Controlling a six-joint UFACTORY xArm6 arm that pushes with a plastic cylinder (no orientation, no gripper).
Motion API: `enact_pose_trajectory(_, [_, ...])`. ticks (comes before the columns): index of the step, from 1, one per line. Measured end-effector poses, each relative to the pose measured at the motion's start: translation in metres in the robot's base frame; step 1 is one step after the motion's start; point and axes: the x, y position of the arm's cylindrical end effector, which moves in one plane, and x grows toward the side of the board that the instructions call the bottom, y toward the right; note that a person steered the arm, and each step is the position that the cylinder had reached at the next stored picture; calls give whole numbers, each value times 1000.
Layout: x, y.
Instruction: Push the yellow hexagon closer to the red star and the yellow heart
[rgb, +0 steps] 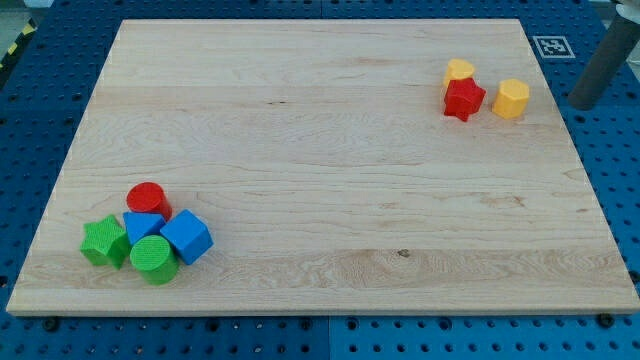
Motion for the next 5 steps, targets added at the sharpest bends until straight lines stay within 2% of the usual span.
enact_pose_trajectory(2, [0, -74])
enact_pose_trajectory(4, [-12, -92])
enact_pose_trajectory(5, [6, -102])
